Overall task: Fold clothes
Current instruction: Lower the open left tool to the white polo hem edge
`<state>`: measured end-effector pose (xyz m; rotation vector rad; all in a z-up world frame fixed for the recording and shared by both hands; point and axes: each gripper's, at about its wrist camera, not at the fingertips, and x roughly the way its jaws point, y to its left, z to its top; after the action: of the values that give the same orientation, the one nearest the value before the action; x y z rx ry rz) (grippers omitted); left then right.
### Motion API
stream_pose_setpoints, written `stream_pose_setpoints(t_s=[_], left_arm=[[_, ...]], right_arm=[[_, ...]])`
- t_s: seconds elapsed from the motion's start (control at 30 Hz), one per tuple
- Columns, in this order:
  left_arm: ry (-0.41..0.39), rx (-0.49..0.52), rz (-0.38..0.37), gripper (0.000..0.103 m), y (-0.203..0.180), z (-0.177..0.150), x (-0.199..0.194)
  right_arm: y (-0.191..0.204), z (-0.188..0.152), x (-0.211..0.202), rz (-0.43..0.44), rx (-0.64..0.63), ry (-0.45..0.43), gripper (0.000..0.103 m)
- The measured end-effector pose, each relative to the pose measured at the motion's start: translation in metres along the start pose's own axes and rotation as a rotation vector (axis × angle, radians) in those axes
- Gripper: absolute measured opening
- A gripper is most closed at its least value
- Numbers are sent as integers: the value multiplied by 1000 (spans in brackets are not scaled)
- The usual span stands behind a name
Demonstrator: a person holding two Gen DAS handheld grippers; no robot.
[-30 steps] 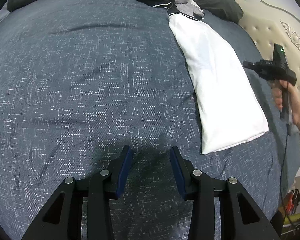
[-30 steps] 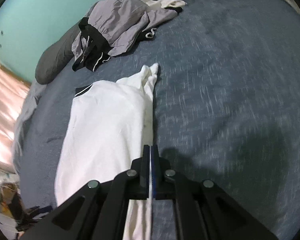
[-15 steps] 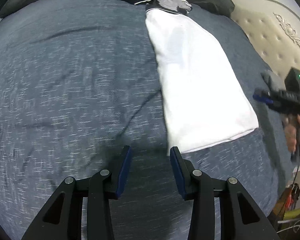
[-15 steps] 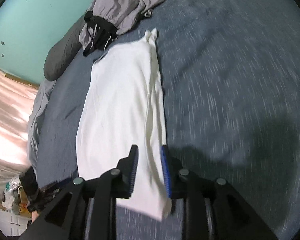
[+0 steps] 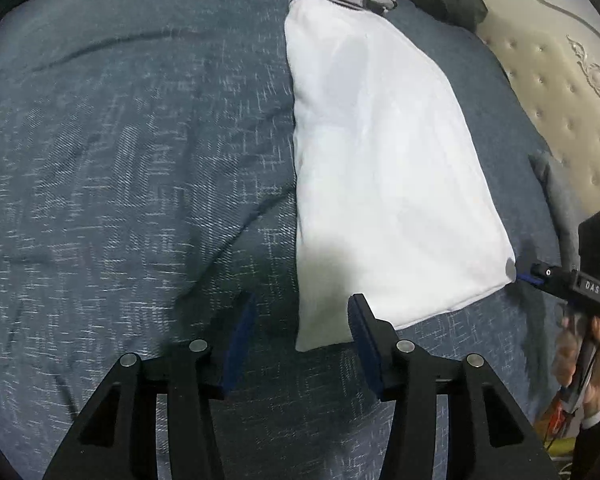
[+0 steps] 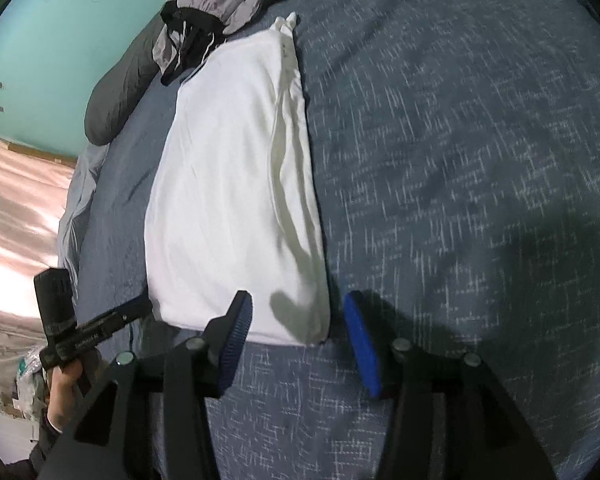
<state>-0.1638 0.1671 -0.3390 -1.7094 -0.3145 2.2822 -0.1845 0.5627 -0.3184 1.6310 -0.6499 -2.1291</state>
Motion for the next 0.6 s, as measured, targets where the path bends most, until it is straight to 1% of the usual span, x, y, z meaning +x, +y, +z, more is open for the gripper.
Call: stream_pose_setpoints(t_s=[0.07,0.3,0.4,0.5,0.6], left_arm=[[-6,1,1,52,-1,1,4],[-12,-42,-35,52,3,5,12],[-14,-29,-45,51,3,8,10],[-8,-10,-39,51,1,11,12],[-14,-35,-49,51,1,15,20]], right_arm=[[1,-1,3,-7,-12,11,49],[3,2,12,-8,-16,27,49],[4,-1,13,-11,-34,32,50],[3,0,15,-20,-38,37,50],[-1,1,17,-13,-28,34,50]])
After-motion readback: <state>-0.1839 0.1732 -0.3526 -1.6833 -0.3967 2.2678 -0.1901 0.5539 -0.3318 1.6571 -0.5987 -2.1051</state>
